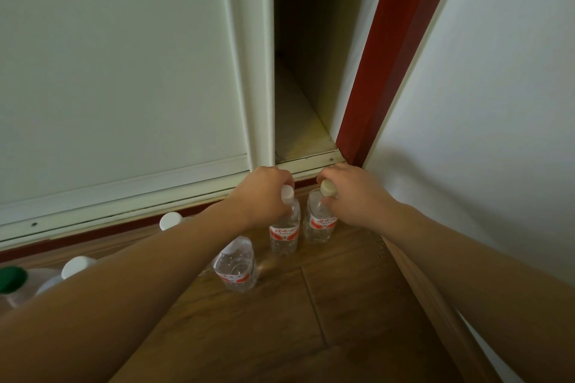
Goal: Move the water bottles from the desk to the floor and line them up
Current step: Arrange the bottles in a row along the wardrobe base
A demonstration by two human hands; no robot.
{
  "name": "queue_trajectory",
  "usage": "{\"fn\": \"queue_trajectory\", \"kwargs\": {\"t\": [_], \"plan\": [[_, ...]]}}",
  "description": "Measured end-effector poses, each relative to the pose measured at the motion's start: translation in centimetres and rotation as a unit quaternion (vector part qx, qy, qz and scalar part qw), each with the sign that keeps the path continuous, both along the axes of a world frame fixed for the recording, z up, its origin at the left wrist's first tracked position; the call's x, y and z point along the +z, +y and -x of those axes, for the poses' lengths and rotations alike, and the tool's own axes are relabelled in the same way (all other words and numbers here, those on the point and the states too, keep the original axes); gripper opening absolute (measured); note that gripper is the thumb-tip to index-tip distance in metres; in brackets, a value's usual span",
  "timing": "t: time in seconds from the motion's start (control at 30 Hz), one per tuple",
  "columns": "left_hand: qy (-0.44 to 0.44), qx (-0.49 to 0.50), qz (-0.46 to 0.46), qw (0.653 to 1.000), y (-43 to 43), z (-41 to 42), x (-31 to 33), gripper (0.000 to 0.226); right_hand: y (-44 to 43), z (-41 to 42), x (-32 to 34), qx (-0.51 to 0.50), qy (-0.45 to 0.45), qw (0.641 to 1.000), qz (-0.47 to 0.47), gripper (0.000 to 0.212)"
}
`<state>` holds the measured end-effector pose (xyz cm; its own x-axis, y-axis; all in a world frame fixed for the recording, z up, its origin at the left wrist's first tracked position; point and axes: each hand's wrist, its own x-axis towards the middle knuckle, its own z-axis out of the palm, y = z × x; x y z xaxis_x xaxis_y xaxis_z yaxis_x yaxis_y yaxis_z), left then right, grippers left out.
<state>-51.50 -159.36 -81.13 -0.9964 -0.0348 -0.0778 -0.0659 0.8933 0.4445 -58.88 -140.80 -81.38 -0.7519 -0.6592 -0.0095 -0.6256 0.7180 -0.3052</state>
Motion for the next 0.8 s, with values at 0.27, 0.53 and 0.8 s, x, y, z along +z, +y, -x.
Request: {"fn": "queue_trajectory", "kwargs": {"t": [0.27, 0.53, 0.8], "plan": [[0.008, 0.035, -0.034, 0.999, 0.1, 0.2, -0.4, 0.023, 0.1, 0.6, 0.0, 0.003, -0.009, 1.0, 0.021, 0.033], [0.037, 0.043, -0.043, 0.997, 0.5, 0.8, -0.9, 0.019, 0.1, 1.4, 0.2, 0.019, -0.008, 0.999, 0.029, 0.03], [0.038, 0.026, -0.036, 0.998, 0.8, 1.7, -0.8, 0.02, -0.1, 1.6, -0.2, 0.023, -0.014, 0.999, 0.021, 0.032]]}}
